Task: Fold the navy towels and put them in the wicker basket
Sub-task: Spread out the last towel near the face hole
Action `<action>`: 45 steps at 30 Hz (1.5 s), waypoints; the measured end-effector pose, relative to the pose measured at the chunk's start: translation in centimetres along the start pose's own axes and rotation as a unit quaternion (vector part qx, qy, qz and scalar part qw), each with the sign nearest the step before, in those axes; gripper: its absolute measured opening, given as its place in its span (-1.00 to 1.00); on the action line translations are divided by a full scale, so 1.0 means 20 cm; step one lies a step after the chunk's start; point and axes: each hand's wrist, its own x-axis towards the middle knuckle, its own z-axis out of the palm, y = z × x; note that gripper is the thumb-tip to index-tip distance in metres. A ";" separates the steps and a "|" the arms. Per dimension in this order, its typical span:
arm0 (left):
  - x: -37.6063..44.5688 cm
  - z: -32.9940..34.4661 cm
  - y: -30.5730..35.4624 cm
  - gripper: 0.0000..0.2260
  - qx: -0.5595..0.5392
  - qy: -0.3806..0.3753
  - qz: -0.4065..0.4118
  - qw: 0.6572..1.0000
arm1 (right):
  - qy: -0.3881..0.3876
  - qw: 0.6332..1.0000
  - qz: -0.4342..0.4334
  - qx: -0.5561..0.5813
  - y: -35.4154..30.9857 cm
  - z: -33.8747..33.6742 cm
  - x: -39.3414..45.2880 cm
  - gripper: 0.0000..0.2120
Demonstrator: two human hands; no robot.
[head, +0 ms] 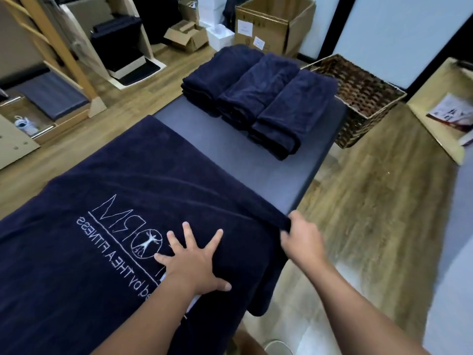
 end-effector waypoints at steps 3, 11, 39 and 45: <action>0.01 -0.01 0.05 0.12 -0.007 0.026 0.005 1.000 | 0.096 0.993 0.037 0.049 0.08 -0.13 0.16 -0.85; 0.06 0.02 0.16 0.24 0.010 0.005 0.024 1.000 | -0.078 0.993 0.062 0.060 0.19 0.08 0.21 -0.66; -0.34 0.38 -0.02 -0.22 -0.142 0.152 -0.016 0.978 | -0.141 0.879 -0.418 -0.184 -0.34 0.23 -0.18 -0.53; -0.75 0.76 -0.27 -0.14 -0.204 0.143 -0.122 0.961 | -0.256 0.761 -0.546 -0.237 -0.44 0.32 -0.56 -0.39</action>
